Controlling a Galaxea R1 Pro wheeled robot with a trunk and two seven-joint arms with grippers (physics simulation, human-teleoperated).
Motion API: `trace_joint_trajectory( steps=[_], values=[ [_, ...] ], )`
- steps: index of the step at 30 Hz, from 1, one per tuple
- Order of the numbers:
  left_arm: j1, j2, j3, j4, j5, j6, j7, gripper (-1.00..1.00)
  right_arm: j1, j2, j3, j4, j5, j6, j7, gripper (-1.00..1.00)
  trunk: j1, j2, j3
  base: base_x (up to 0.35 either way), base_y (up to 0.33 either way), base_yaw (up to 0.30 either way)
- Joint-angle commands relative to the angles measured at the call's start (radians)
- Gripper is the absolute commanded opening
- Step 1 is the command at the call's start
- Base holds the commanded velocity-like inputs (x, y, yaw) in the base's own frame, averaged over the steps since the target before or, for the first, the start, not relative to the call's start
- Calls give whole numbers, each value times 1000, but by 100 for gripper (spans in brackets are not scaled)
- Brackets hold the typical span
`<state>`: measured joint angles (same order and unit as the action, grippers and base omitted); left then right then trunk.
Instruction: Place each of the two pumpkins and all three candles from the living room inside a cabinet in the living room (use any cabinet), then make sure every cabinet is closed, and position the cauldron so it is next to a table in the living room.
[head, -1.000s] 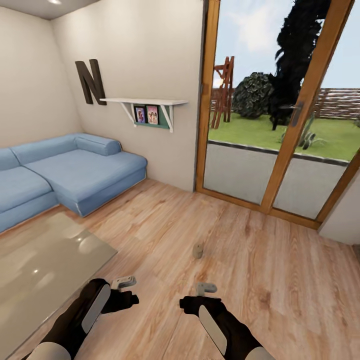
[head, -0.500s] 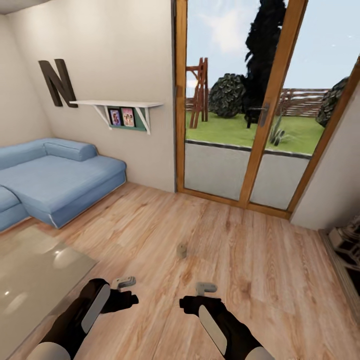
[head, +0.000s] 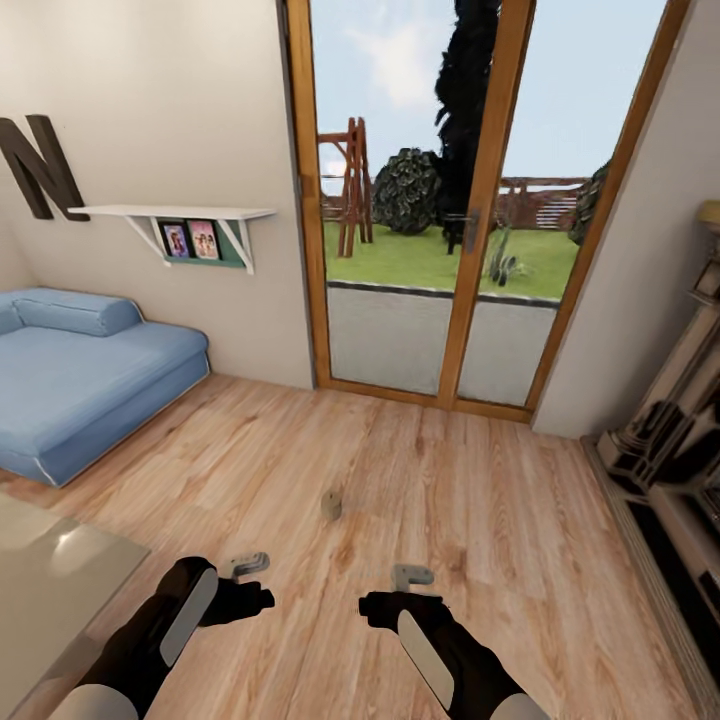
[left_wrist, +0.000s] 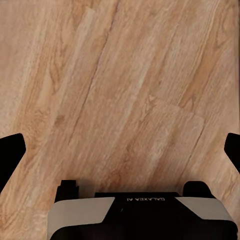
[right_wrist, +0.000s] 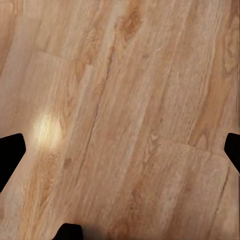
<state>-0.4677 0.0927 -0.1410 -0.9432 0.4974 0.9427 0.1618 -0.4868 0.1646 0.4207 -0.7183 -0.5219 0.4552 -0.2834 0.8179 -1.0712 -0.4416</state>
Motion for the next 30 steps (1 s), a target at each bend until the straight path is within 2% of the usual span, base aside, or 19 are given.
trace_joint_trajectory(
  steps=[1,8,30],
  values=[
    [0,2,-3,-2,11,2,10,100,-1,0,4,-1,-10,2,-10,100,0,-1,-1,0,0,-279],
    [0,2,-3,-3,12,2,10,100,-1,0,4,-1,-10,2,-10,100,0,-1,-1,0,0,-149],
    [0,4,-3,-2,6,-1,14,100,-1,0,4,-1,-10,7,-12,100,0,-1,-1,0,0,-4]
  ],
)
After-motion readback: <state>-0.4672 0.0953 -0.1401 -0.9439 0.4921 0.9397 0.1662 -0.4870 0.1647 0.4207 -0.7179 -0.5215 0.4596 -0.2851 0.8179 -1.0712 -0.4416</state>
